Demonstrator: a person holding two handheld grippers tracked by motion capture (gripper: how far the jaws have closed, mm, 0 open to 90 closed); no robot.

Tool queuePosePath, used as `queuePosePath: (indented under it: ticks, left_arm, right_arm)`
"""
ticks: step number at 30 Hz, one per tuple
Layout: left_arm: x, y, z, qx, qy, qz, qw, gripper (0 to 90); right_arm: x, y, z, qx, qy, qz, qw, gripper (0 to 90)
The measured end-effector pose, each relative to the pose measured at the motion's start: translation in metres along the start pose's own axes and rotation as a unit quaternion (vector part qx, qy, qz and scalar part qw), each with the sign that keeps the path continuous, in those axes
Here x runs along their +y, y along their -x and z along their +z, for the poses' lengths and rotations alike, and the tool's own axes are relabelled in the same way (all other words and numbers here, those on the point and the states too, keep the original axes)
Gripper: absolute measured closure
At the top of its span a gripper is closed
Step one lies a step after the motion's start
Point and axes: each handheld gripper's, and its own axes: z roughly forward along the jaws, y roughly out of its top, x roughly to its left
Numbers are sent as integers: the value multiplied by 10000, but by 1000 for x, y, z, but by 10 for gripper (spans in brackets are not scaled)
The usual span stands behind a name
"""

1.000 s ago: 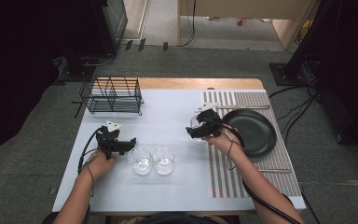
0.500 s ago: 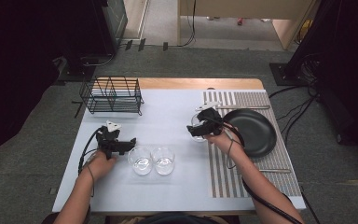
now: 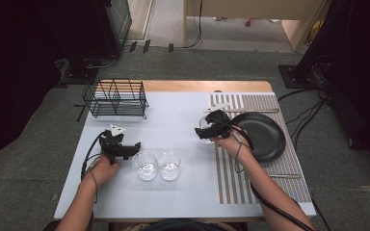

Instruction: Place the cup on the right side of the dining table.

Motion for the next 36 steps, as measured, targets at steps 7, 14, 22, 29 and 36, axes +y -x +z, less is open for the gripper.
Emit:
queuePosePath:
  ticks: [7, 14, 22, 29, 36]
  left_arm:
    - [0, 0, 0, 5, 1, 2, 10000, 0]
    - [0, 0, 0, 5, 1, 1, 10000, 0]
    - [0, 0, 0, 6, 1, 2, 10000, 0]
    - [0, 0, 0, 6, 1, 1, 10000, 0]
    - [0, 0, 0, 6, 1, 2, 10000, 0]
  right_arm:
    - [0, 1, 1, -54, -5, -28, 10000, 196]
    - [0, 4, 3, -105, -21, 3, 9999, 196]
    - [0, 8, 5, -147, -22, 66, 9999, 196]
    - [1, 11, 7, -195, 17, 102, 9998, 196]
    - [2, 12, 8, -225, 27, 122, 9997, 196]
